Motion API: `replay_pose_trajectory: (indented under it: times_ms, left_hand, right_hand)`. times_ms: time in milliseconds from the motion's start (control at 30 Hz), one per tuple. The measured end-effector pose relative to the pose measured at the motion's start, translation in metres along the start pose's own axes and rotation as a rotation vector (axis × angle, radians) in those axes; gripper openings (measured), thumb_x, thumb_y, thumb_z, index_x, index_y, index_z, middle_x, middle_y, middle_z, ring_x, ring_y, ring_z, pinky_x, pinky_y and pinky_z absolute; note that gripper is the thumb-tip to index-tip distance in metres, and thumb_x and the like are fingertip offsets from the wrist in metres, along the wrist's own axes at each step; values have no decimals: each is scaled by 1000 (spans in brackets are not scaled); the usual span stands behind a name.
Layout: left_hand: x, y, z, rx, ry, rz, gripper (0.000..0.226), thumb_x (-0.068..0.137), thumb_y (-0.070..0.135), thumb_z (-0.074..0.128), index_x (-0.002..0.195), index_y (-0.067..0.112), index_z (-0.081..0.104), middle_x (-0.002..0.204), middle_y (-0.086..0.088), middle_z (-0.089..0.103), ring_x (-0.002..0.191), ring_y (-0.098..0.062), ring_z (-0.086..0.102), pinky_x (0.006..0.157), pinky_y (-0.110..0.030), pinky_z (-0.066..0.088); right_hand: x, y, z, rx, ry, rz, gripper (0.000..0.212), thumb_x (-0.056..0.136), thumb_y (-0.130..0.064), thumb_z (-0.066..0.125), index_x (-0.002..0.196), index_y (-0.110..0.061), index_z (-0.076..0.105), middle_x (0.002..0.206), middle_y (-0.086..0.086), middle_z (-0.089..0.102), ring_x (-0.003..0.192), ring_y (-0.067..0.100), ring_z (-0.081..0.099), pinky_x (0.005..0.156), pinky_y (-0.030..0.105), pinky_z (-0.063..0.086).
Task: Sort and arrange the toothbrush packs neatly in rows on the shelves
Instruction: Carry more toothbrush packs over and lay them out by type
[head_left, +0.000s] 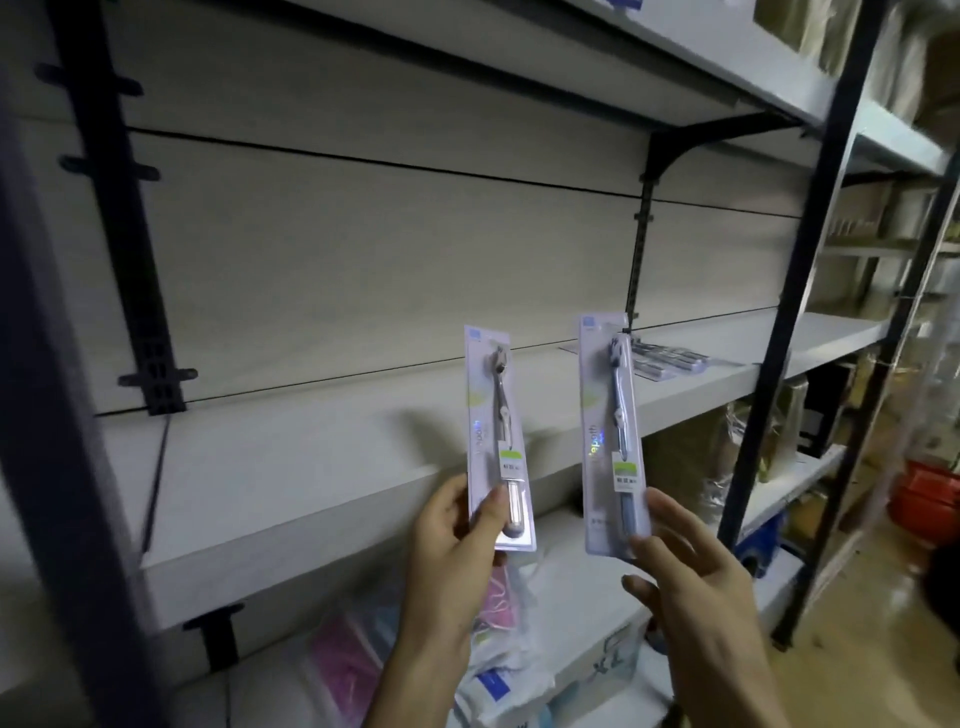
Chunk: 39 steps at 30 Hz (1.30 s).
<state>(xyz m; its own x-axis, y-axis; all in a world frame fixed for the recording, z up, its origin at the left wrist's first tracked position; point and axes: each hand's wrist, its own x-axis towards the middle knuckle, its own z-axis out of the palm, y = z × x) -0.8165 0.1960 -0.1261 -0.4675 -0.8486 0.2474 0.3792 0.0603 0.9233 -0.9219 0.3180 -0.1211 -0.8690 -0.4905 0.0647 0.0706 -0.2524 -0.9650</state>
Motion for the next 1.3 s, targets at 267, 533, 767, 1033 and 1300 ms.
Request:
replay_pose_trajectory:
  times_ms: [267, 533, 767, 1033, 1300]
  left_hand:
    - [33, -32, 85, 2, 93, 19, 15, 88, 6, 61, 95, 18, 64, 81, 4, 74, 66, -8, 63, 58, -20, 50]
    - [53, -55, 198, -3, 193, 20, 16, 89, 6, 61, 105, 9, 62, 95, -8, 72, 56, 0, 61, 45, -13, 45]
    - [71, -83, 267, 33, 229, 14, 16, 89, 9, 62, 104, 14, 63, 96, -2, 73, 61, 1, 64, 48, -13, 46]
    - [137, -92, 298, 101, 287, 66, 14, 89, 9, 62, 103, 9, 65, 85, 2, 74, 58, -3, 62, 47, -18, 50]
    - [211, -92, 302, 265, 302, 22, 12, 90, 12, 60, 82, 16, 69, 72, -3, 70, 44, -7, 53, 42, -16, 42]
  right_hand:
    - [90, -2, -58, -14, -47, -10, 33, 87, -2, 63, 111, -24, 66, 94, 5, 69, 91, 28, 64, 62, 32, 51]
    - [182, -34, -150, -2, -91, -12, 39, 84, 5, 63, 113, -21, 66, 94, 9, 71, 74, 21, 59, 58, 31, 45]
    - [244, -45, -202, -11, -90, 32, 42, 82, 7, 63, 117, -17, 66, 91, 5, 70, 74, 20, 59, 59, 29, 44]
    - [309, -57, -198, 1, -155, -8, 37, 83, 8, 61, 109, -18, 66, 83, 3, 70, 44, 4, 55, 38, 12, 41]
    - [386, -50, -168, -90, -216, -110, 33, 85, -4, 64, 112, -23, 66, 84, 4, 74, 64, 11, 65, 58, 24, 45]
